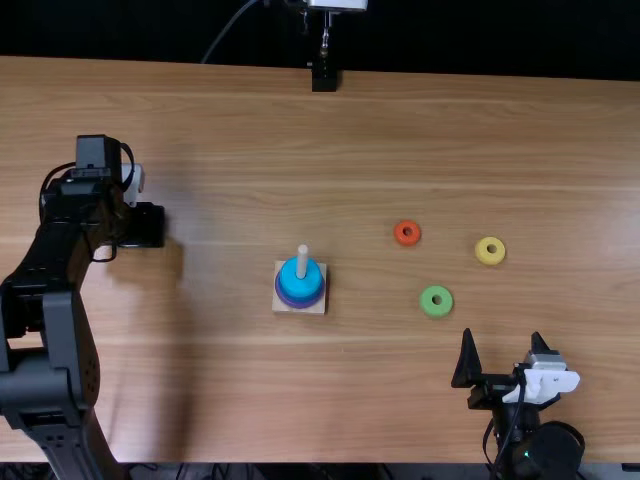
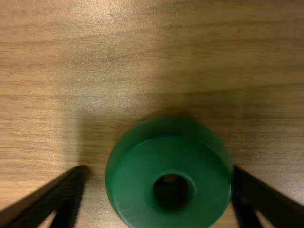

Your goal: Build the Hanoi tower: stack the rings onto the peg from bottom to top in this color order: purple, dark blue, light blue, dark green, light green, yellow, orange.

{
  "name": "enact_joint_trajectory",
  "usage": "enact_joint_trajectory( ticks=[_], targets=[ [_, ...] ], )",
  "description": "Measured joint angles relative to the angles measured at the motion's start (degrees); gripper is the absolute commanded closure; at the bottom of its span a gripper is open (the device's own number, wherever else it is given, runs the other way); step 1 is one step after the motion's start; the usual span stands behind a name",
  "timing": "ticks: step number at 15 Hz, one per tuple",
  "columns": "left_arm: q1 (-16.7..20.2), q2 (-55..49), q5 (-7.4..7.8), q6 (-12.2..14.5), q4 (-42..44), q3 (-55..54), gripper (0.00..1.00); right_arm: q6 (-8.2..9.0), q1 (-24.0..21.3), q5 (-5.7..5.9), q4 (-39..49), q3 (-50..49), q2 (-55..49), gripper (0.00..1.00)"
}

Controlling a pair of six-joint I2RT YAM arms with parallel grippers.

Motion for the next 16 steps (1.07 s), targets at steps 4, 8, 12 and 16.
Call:
enact_joint_trajectory(
  ticks=[4, 8, 12, 16],
  targets=[
    [0.0, 0.0, 0.0, 0.11, -0.96, 0.7, 1.0, 0.0, 0.0, 0.04, 0.0, 0.0, 0.0, 0.0],
    [-0.9, -4.15, 0.0, 0.11, -6.91, 2.36, 1.0, -0.04, 0.0, 0.02, 0.0, 0.0, 0.0, 0.0],
    [-2.4, -11.98, 0.33, 0.09, -12.61, 3.58, 1.0, -0.09, 0.0, 0.02, -0.02, 0.0, 0.0, 0.0],
    [-6.4, -15.65, 0.42, 0.09, -26.95, 10.23, 1.0, -0.11, 0.0, 0.02, -0.02, 0.0, 0.0, 0.0]
  ],
)
